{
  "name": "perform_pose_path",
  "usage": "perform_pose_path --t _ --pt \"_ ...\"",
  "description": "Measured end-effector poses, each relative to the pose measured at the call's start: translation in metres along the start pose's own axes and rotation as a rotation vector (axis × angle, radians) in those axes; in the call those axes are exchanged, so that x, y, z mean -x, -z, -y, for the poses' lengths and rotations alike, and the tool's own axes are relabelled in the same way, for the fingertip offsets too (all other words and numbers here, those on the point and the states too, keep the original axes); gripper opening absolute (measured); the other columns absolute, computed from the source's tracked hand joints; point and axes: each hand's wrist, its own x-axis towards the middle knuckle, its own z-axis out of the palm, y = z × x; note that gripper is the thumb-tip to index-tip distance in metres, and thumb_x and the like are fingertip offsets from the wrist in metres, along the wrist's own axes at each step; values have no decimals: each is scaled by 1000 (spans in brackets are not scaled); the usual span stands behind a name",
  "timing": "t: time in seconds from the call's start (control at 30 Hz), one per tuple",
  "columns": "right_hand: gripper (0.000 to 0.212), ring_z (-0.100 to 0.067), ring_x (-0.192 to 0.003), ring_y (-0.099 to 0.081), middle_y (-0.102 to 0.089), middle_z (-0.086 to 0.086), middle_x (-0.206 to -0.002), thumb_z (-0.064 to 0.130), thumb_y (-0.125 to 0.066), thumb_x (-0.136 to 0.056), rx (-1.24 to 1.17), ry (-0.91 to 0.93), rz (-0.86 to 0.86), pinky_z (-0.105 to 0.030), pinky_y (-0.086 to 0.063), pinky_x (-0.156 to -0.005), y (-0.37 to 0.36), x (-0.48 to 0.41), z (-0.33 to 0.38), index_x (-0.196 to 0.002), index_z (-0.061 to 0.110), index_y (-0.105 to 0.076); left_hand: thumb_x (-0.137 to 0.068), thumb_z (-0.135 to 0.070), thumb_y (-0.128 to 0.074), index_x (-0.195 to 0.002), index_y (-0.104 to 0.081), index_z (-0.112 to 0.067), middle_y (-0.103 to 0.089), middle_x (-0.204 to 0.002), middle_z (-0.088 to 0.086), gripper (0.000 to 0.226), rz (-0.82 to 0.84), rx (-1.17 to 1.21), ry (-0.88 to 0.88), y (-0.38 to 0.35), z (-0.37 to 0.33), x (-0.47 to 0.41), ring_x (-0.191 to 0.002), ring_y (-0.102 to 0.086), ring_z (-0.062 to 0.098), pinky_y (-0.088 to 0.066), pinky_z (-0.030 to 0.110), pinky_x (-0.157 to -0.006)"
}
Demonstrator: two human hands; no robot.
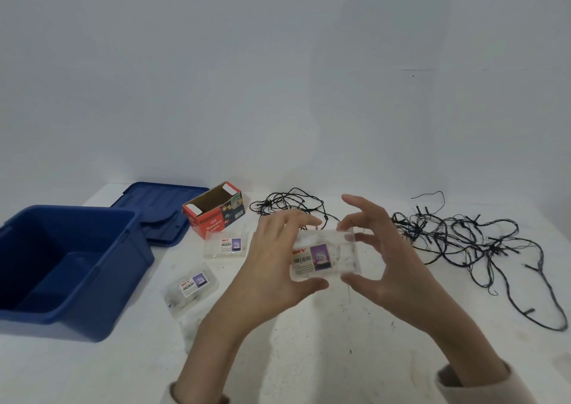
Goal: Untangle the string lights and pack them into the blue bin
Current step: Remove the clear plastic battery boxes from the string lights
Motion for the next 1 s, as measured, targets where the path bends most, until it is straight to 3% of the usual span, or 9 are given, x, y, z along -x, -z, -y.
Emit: perform_pose_path --t 0.13,0.23,0.37,0.53,0.7,0.8,0.93,1.0 --pt "88 -11 -116 -51 -50 20 -110 -3 -66 -71 -11 -26 32 -16 -39 -100 -13 -5 -11 -139 38 -28 -65 -45 -69 -122 -48 -32 -46 -120 -14 62 -46 -201 -82 -5 5 0 -110 -30 0 -25 14 -86" --pt "95 -7 -126 -41 -44 21 -125 1 -66 -74 36 -103 120 -14 -34 -104 -27 -10 -23 -141 48 -18 -74 -41 -71 -132 -41 -31 -41 -127 -14 66 62 -251 10 -12 22 -2 -116 -29 3 -17 13 -86" --pt "103 8 -132 -16 -19 28 -143 11 -67 -77 120 -195 236 -9 -18 -100 -45 -10 -39 -140 56 0 -77 -33 -69 -139 -36 -26 -40 -131 -6 70 199 -297 164 -24 63 0 -119 -34 12 -26 20 -96" --pt "83 0 -130 -23 -30 17 -139 21 -65 -82 106 -310 337 -20 -24 -100 -68 -6 -52 -142 47 -14 -77 -31 -66 -139 -37 -20 -38 -132 0 68 321 -308 331 -36 102 3 -121 -35 18 -30 24 -98" --pt "65 -6 -127 -34 -42 13 -130 24 -63 -85 76 -383 313 -29 -32 -106 -88 -4 -64 -139 41 -32 -78 -30 -65 -136 -40 -19 -37 -134 3 64 354 -294 428 -43 122 9 -124 -32 21 -28 27 -103" --pt "57 -6 -124 -38 -45 13 -126 25 -62 -86 81 -394 303 -30 -33 -106 -93 -2 -68 -136 38 -39 -78 -30 -65 -138 -36 -19 -31 -140 3 67 351 -296 443 -44 124 11 -128 -27 22 -22 28 -107" --pt "49 -4 -121 -40 -47 15 -124 26 -61 -87 84 -420 276 -30 -34 -106 -85 3 -68 -131 40 -44 -82 -33 -62 -146 -18 -23 -13 -152 5 78 395 -310 434 -42 113 12 -140 -8 27 -10 35 -114" --pt "47 -4 -120 -41 -49 13 -124 26 -61 -87 83 -440 230 -29 -35 -104 -74 9 -68 -130 39 -46 -83 -34 -60 -147 -15 -25 -9 -154 3 78 373 -284 393 -45 97 8 -141 -3 25 -11 38 -115"
